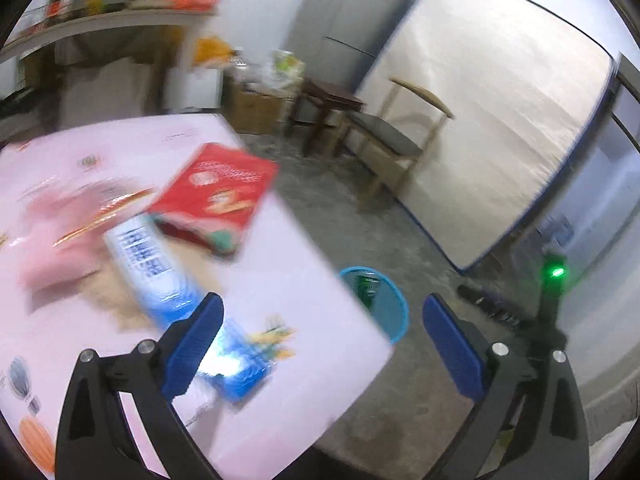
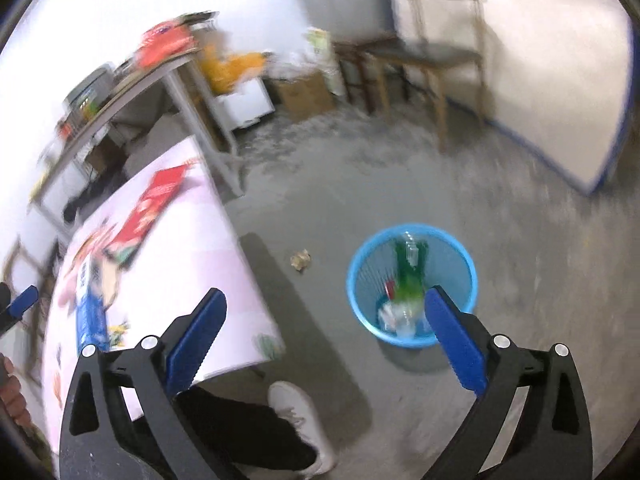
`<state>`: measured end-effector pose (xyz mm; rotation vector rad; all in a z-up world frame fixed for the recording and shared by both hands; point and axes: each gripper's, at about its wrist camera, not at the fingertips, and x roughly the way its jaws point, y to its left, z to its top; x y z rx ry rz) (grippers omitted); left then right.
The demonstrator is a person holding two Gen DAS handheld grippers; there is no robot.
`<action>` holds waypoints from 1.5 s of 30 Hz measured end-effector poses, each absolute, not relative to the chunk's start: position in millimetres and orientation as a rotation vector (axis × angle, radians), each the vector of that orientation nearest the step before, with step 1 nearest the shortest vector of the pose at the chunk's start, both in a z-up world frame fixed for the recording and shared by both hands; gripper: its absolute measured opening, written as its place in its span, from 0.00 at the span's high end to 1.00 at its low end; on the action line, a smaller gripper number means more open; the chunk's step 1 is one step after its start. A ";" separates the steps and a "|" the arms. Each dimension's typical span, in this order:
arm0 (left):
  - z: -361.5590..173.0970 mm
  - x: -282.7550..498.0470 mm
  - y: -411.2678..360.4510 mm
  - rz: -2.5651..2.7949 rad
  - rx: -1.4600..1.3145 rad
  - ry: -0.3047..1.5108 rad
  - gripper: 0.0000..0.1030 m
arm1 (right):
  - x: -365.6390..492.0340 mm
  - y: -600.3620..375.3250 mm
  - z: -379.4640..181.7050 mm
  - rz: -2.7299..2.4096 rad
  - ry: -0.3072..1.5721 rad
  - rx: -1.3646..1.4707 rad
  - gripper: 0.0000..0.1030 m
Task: Collect trash
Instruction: 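Move both tools back over the table, then grasp the blue toothpaste box with the right tool while the left tool reaches the clear bag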
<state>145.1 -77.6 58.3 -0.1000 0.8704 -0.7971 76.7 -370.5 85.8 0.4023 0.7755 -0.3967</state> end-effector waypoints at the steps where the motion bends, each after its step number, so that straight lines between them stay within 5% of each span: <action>1: 56.9 145.4 -60.1 -0.769 -0.114 0.875 0.05 | 84.2 -359.1 92.5 -0.367 0.772 0.383 0.07; 11: 38.9 156.1 53.5 -0.581 -0.215 0.858 0.05 | 193.7 -208.3 107.1 0.138 0.877 0.269 0.09; 18: 25.0 180.2 93.2 -0.540 -0.287 0.871 0.05 | 259.5 -160.1 66.3 0.155 1.033 0.225 0.30; 25: 52.0 209.5 57.0 -0.564 0.060 0.680 0.06 | 272.5 -152.5 62.3 0.184 1.050 0.194 0.30; 35: 12.0 261.2 -8.3 -0.632 0.481 0.625 0.42 | 275.9 -162.8 48.8 0.226 1.077 0.190 0.42; 45: -37.1 291.8 -39.4 -0.596 0.795 0.667 0.61 | 283.1 -165.2 37.5 0.293 1.113 0.213 0.52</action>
